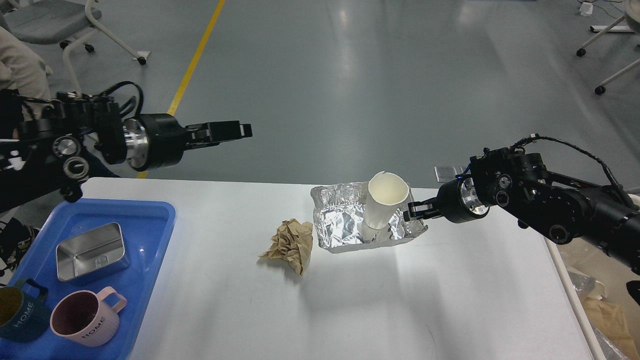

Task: Tidy desktop
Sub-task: 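Withdraw the left gripper and reach toward the crumpled paper, then grasp the crumpled brown paper with the left gripper, then lift the crumpled paper and drop it onto the foil tray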

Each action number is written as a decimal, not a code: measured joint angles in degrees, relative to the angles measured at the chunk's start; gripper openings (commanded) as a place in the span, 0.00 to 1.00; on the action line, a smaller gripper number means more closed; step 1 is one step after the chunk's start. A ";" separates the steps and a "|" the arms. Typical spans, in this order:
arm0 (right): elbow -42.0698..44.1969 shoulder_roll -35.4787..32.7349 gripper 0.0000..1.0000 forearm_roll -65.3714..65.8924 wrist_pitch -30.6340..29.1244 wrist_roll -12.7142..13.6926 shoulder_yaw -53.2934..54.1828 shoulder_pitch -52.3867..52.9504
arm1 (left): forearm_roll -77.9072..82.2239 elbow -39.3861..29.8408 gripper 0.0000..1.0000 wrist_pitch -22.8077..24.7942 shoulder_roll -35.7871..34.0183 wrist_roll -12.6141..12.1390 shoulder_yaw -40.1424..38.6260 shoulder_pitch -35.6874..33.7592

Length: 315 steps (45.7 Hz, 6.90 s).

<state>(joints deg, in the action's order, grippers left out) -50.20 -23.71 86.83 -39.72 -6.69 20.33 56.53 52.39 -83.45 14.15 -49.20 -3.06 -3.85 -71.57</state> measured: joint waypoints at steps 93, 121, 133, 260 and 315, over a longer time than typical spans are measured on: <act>-0.87 -0.64 0.00 0.00 0.66 0.00 0.15 -1.41 | 8.15 18.30 0.86 -8.65 22.76 0.17 -0.95 26.73; -0.94 -0.14 0.00 0.00 0.64 0.00 0.31 -1.37 | 7.27 26.80 0.86 -10.98 31.33 0.25 -1.86 28.94; -0.95 -0.43 0.00 0.00 0.65 0.00 0.16 -1.33 | 6.87 31.08 0.86 -11.34 34.00 0.14 -2.09 28.56; -1.30 -0.14 0.00 0.10 1.14 0.01 0.06 -1.86 | 7.40 -1.34 0.00 1.74 -5.07 6.58 1.10 11.23; -1.23 0.37 0.00 0.10 1.14 0.01 0.06 -1.79 | 8.33 5.62 0.00 2.71 14.49 8.92 2.89 7.07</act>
<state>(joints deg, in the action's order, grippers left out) -51.42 -23.34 86.93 -38.58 -6.68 20.39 54.74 60.72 -77.83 16.86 -34.71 5.85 -0.96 -64.50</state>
